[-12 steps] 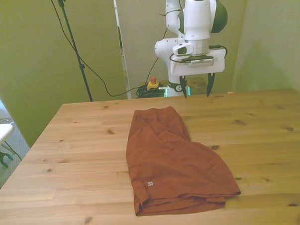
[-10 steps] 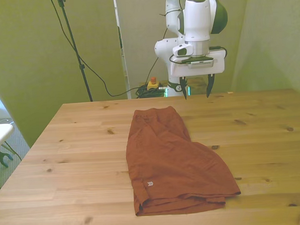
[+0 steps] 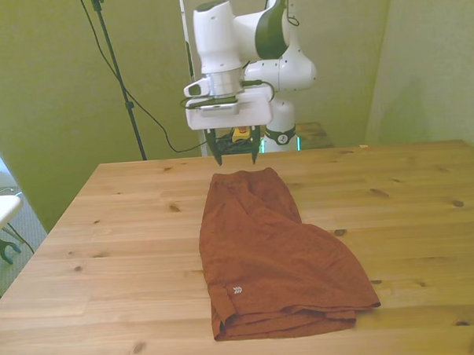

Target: Unfold the shorts

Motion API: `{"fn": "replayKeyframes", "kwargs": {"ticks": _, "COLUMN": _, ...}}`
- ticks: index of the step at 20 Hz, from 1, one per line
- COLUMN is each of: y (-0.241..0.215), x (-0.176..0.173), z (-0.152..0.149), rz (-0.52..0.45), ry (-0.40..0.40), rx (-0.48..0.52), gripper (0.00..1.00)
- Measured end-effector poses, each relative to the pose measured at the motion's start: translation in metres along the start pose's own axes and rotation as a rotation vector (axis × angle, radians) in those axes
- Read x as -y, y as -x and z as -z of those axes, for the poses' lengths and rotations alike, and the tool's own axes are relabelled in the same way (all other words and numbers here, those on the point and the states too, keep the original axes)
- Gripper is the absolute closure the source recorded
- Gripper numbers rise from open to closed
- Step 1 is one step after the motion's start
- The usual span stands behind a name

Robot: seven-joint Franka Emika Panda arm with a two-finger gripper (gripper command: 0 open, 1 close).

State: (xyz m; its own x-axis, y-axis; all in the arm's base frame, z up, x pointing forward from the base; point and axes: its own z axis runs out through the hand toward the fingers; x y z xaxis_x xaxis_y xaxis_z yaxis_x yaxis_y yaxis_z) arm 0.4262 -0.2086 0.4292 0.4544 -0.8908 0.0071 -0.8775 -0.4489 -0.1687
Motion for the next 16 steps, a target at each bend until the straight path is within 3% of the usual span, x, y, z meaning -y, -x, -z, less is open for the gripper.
{"fn": "replayKeyframes", "kwargs": {"ticks": 6, "y": -0.072, "x": -0.053, "z": -0.027, "rz": -0.016, "ry": -0.09, "rx": 0.277, "gripper": 0.0}}
{"fn": "replayKeyframes", "kwargs": {"ticks": 12, "y": -0.097, "x": -0.067, "z": -0.046, "rz": 0.003, "ry": -0.098, "rx": 0.374, "gripper": 0.0}}
{"fn": "replayKeyframes", "kwargs": {"ticks": 13, "y": -0.098, "x": -0.064, "z": -0.048, "rz": 0.012, "ry": -0.097, "rx": 0.38, "gripper": 1.0}}
{"fn": "replayKeyframes", "kwargs": {"ticks": 16, "y": -0.091, "x": -0.054, "z": -0.054, "rz": 0.054, "ry": -0.092, "rx": 0.415, "gripper": 1.0}}
